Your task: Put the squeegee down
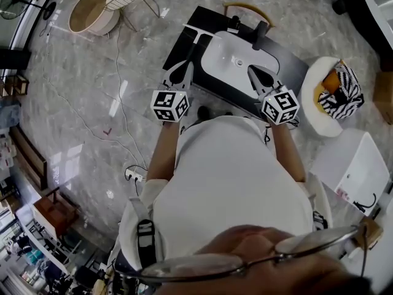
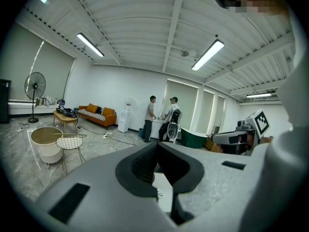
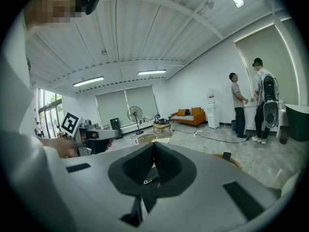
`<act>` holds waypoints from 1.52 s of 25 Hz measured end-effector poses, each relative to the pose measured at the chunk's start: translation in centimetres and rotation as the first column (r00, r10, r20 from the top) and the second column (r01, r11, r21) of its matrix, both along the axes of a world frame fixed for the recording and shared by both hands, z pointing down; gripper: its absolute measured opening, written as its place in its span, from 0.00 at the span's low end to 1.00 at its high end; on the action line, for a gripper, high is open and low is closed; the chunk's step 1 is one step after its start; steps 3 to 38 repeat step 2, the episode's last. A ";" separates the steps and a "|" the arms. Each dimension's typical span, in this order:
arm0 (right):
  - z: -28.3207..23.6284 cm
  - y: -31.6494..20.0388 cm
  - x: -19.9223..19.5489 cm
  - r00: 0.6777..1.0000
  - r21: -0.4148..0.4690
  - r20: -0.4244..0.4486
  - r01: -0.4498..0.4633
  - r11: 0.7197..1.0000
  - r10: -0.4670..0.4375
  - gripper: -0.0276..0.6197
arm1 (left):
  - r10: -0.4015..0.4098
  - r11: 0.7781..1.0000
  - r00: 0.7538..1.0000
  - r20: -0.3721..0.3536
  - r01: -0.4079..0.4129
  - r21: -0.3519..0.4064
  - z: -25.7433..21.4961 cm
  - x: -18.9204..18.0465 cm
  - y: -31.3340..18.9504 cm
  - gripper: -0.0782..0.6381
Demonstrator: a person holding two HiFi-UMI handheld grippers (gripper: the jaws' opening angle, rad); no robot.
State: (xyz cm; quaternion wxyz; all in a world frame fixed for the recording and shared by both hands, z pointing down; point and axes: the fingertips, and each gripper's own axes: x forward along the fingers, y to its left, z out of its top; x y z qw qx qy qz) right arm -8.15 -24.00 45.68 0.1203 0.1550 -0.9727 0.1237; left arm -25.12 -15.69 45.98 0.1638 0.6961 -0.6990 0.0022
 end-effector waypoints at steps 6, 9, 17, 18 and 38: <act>0.0 0.0 0.2 1.000 -0.002 0.001 -0.004 1.000 0.004 0.05 | -0.004 1.000 1.000 -0.004 0.004 -0.001 0.0 0.1 0.1 0.12; 0.0 0.0 0.2 1.000 -0.002 0.001 -0.004 1.000 0.004 0.05 | -0.004 1.000 1.000 -0.004 0.004 -0.001 0.0 0.1 0.1 0.12; 0.0 0.0 0.2 1.000 -0.002 0.001 -0.004 1.000 0.004 0.05 | -0.004 1.000 1.000 -0.004 0.004 -0.001 0.0 0.1 0.1 0.12; 0.0 0.0 0.2 1.000 -0.002 0.001 -0.004 1.000 0.004 0.05 | -0.004 1.000 1.000 -0.004 0.004 -0.001 0.0 0.1 0.1 0.12; 0.0 0.0 0.2 1.000 -0.002 0.001 -0.004 1.000 0.004 0.05 | -0.004 1.000 1.000 -0.004 0.004 -0.001 0.0 0.1 0.1 0.12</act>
